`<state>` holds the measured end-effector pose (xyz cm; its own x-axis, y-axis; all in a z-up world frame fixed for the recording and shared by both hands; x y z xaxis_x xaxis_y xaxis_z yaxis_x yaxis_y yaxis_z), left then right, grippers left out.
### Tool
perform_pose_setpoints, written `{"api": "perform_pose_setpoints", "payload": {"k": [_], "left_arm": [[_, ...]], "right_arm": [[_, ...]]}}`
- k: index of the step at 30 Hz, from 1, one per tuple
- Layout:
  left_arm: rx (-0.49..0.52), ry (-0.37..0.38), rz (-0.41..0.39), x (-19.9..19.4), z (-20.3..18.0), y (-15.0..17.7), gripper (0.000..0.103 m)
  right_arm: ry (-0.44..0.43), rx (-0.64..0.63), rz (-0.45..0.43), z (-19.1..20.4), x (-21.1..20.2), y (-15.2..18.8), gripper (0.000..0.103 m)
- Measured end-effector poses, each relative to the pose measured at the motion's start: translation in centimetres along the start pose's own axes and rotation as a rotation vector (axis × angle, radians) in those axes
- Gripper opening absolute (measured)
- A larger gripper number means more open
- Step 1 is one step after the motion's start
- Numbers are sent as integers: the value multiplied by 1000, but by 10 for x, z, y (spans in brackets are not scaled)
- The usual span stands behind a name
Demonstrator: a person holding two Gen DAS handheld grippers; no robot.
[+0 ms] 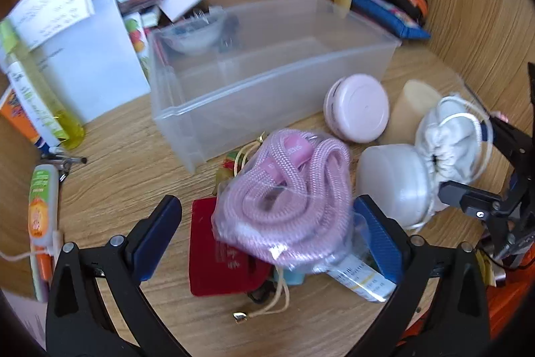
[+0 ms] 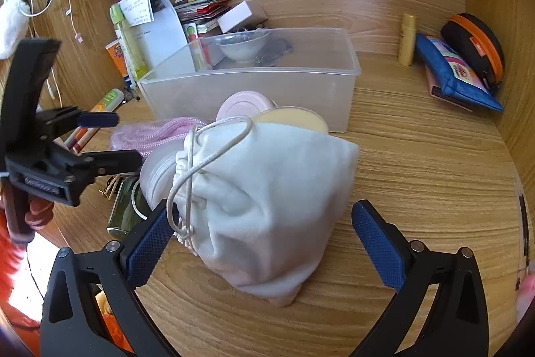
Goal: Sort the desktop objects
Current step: 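Grasp the white drawstring pouch with the right gripper and lift it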
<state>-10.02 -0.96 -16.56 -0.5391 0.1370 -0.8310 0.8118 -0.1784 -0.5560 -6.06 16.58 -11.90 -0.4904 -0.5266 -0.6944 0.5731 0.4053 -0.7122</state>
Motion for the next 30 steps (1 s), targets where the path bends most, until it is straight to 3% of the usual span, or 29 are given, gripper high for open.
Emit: {"api": "perform_pose_setpoints", "payload": {"k": [4,9,16,21,23,27,30], "left_arm": [[46,6,80,17,-5,-1,103],[73,-6,115,32,-9,-2,103],[103,-4,135,49,-15,-3,103],[100,47,130,49,-18,-1,81],[101,47,122,48,-18,0,79],[102,42,110,41,-19,3,69],[91,43,88,41,-23,2,67]], "right_arm": [[-30,7,17,1,8,0,103],[-99,45,27,-3,14,1,102],[-154,35,12,-1,12,0,80],[-171,27,-6,-4,6,0,61],[-181,29,-6,-5,5,0,54],[-182,19,-9,-5,2,-1,48],[-180,15,-21,-4,-3,-3,44]]}}
Point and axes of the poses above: each gripper's, at about its wrist camera, not at the fingertips, and x roughly the way its jaws point, z to its left, y to its underside, the point moved 8 cm from there along x, roughly the way its jaws point, and after that the axes turned 3 degrees about -x, right-handed, at the moved point
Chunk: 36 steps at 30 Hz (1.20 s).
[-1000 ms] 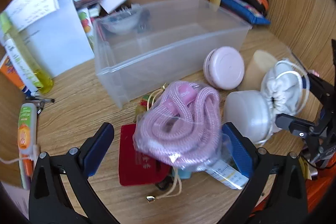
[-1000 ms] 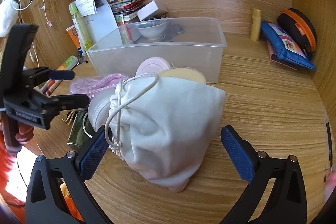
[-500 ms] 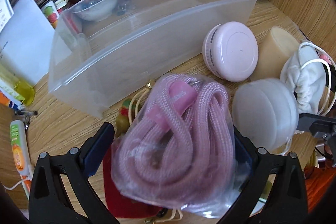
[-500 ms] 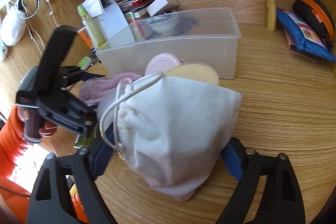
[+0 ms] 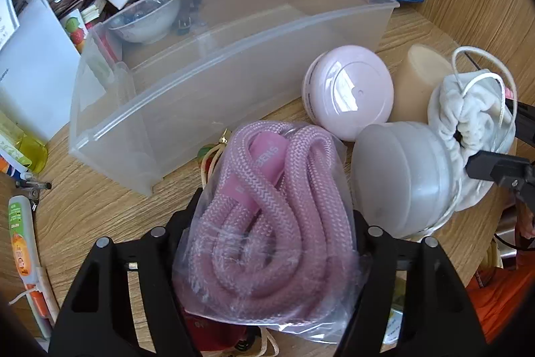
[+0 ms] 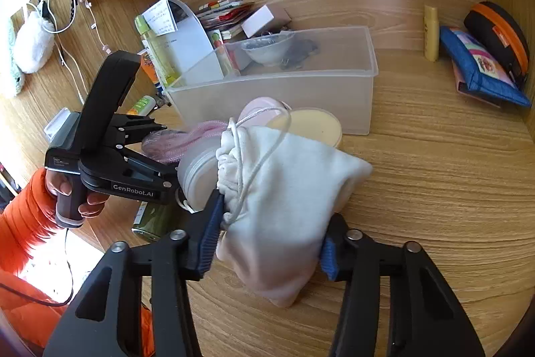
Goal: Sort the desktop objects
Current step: 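Grasp the white drawstring pouch with the right gripper and lift it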
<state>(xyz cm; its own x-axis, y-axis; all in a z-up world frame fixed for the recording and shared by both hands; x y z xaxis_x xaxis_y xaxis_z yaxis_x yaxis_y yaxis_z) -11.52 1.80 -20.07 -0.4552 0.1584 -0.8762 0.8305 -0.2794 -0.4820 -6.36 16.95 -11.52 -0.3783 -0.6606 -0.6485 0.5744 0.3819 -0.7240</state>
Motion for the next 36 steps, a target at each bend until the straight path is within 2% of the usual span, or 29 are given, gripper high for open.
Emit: {"api": "perform_pose_setpoints", "payload": {"k": [5,12,17,19,23,27,30,32,35,36], "left_arm": [[-39,0,-46,-12,9,-6,66],[-72,2,-152,-45,8,-17,66],[-125,25,-209,-67,21,-21,65],[-145,24,-232,-73,26,-23,64],[-170,26,-283,-87,34,-29,47],[-166,17,-332,-102,39,-34,46],[-162,-6,-333,-102,43,-33,46],[-180,18,-311,-100,49,-30,51],[-204,22,-287,-96,57,-21,73],[-208,34,-267,-92,58,-18,75]], "right_arm": [[19,-7,-29,-1,-12,-5,40],[47,-14,-84,-6,-31,-16,39],[74,-22,-119,-11,-41,-31,39],[81,-27,-131,-12,-44,-35,39],[62,-25,-161,-13,-49,-52,39],[72,-56,-186,-8,-49,-68,39],[69,-76,-199,-4,-47,-78,39],[66,-87,-204,-2,-44,-84,39],[57,-99,-205,1,-39,-91,39],[56,-100,-206,2,-38,-92,39]]}}
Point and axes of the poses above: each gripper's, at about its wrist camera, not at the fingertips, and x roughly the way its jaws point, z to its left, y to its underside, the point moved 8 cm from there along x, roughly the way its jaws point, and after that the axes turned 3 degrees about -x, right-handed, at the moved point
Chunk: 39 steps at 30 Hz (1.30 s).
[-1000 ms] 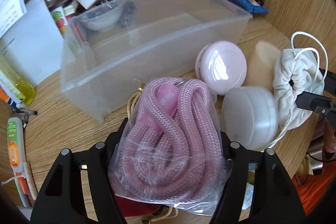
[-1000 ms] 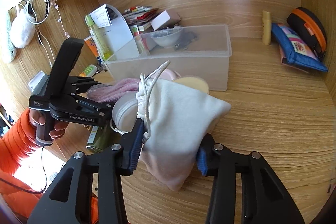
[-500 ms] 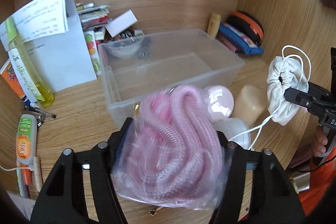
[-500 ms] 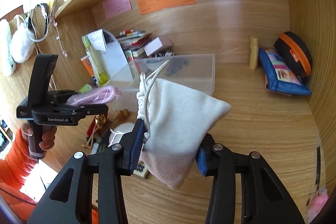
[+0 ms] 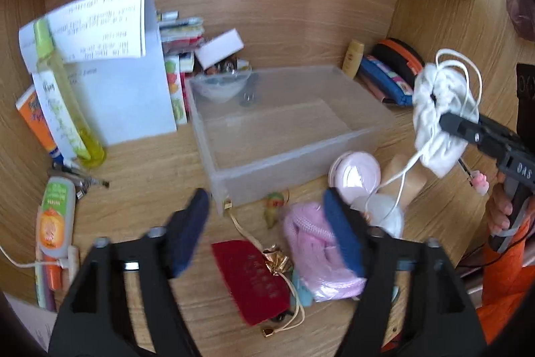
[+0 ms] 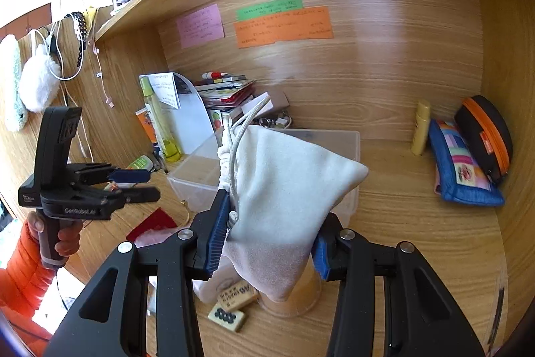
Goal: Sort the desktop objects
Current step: 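Grasp the white drawstring pouch with the right gripper and lift it, then carry the held pouch with the right gripper toward the clear plastic box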
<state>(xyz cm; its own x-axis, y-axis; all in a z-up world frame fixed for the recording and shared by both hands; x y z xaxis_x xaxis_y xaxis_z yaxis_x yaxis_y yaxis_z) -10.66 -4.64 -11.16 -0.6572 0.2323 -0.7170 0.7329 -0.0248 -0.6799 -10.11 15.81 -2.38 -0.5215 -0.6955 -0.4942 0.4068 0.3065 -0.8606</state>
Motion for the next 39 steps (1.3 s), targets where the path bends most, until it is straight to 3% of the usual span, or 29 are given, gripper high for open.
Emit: {"api": "perform_pose_setpoints", "payload": {"k": [6,10,17,25,29,32,34,36,39], "left_arm": [[33,85,80,8,-21,16,76],[50,163,247,33,-42,33,76],[71,163,358,51,-54,35,84],[-12,212,528,72,-61,42,89],[-15,202,574,82,-67,43,89],[14,147,609,95,-69,52,89],[63,107,587,98,-73,55,89],[97,80,565,99,-77,58,74],[128,66,518,95,-82,60,65]], "right_arm": [[-9,29,9,-5,10,-1,40],[-7,34,23,-9,12,3,40],[-19,29,34,-9,13,9,40],[-39,39,27,-15,12,12,40],[-39,46,21,-19,11,15,40],[-41,51,21,-23,11,16,40],[-39,53,21,-25,11,16,41],[-44,56,21,-25,10,16,41],[-49,57,20,-25,11,17,41]]}}
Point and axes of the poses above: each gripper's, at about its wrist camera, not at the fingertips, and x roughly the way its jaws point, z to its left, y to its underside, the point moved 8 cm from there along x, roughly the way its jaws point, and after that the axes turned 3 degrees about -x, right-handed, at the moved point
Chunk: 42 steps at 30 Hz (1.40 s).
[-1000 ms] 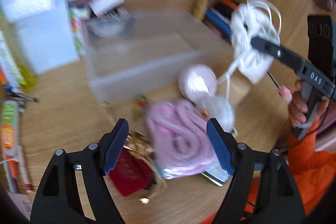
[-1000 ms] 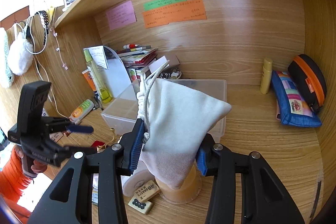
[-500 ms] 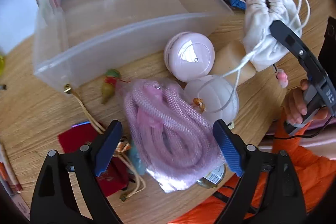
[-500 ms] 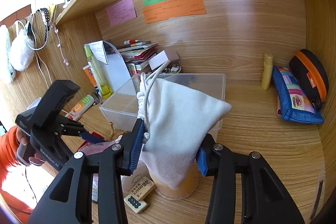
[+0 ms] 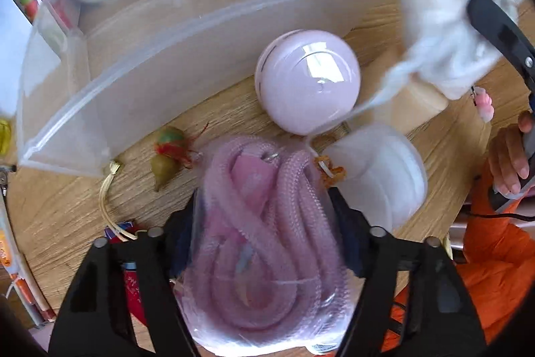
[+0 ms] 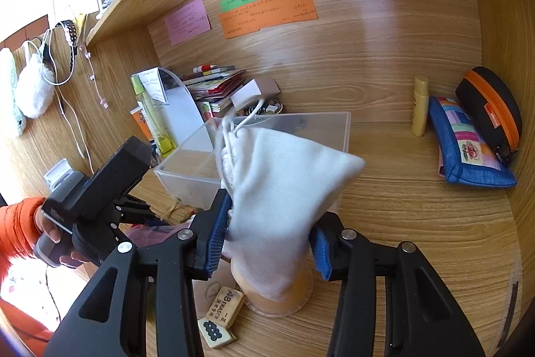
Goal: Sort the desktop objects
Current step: 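Carry the held pouch with the right gripper toward the clear plastic box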
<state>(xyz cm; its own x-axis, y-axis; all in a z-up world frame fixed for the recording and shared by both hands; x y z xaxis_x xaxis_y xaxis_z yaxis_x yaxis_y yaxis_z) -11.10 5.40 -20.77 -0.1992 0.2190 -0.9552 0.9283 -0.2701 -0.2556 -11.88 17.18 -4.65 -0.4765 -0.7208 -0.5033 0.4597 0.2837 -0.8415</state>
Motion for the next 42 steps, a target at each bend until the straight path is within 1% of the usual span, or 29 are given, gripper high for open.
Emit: {"api": "perform_pose_setpoints", "payload": {"k": [5,6,8,10,12,13,14,15,16,17,18,20,21,22,24,25,27,28,29,30,32,34,37,42], "left_arm": [[18,-69,-83,-9,1,6,62],[13,-76,-102,-12,3,7,62],[5,-71,-141,-19,4,9,61],[-7,-66,-179,-28,7,11,61],[-21,-58,-213,-35,11,12,61],[-31,-55,-232,-38,13,13,61],[-37,-46,-246,-40,15,13,61],[-47,-40,-259,-44,18,11,61],[-59,-30,-273,-43,21,16,61],[-66,-22,-283,-42,23,21,61],[-80,-9,-299,-42,26,26,61],[-102,7,-318,-61,33,-2,61],[-110,15,-334,-62,36,-2,61],[-116,18,-346,-66,46,-9,61],[-127,30,-376,-69,50,-12,61],[-129,34,-386,-76,47,-3,61],[-137,38,-414,-85,48,1,61],[-141,38,-429,-89,50,0,61],[-142,41,-438,-92,53,1,61],[-144,45,-448,-96,55,1,61],[-149,48,-470,-103,59,-1,61],[-152,41,-493,-111,63,-2,61],[-160,44,-518,-119,67,-4,61],[-175,36,-558,-133,75,-10,61]], "right_arm": [[-7,-9,-23,2,0,-9,39],[-7,-17,-26,3,1,-12,38],[-4,-29,-17,4,5,-14,29],[-4,-42,1,5,11,-14,29],[27,-38,32,1,17,-11,34],[32,-25,48,-1,20,-8,40],[31,-5,66,-5,23,-5,49],[27,6,75,-7,24,-3,55],[17,23,90,-10,26,1,63],[9,41,108,-12,29,4,68],[5,53,120,-13,31,6,69],[10,74,138,-15,37,10,70],[15,78,147,-15,39,11,71],[18,77,156,-15,42,12,71],[38,75,173,-13,48,14,71],[46,73,173,-12,51,14,71],[67,62,171,-11,53,14,69],[71,55,167,-9,53,13,65],[81,52,163,-9,52,13,58],[85,43,161,-8,51,13,55],[79,43,150,-6,46,10,44],[63,46,138,-4,41,8,40],[56,33,115,1,36,3,37],[18,27,76,11,29,-11,37]]}}
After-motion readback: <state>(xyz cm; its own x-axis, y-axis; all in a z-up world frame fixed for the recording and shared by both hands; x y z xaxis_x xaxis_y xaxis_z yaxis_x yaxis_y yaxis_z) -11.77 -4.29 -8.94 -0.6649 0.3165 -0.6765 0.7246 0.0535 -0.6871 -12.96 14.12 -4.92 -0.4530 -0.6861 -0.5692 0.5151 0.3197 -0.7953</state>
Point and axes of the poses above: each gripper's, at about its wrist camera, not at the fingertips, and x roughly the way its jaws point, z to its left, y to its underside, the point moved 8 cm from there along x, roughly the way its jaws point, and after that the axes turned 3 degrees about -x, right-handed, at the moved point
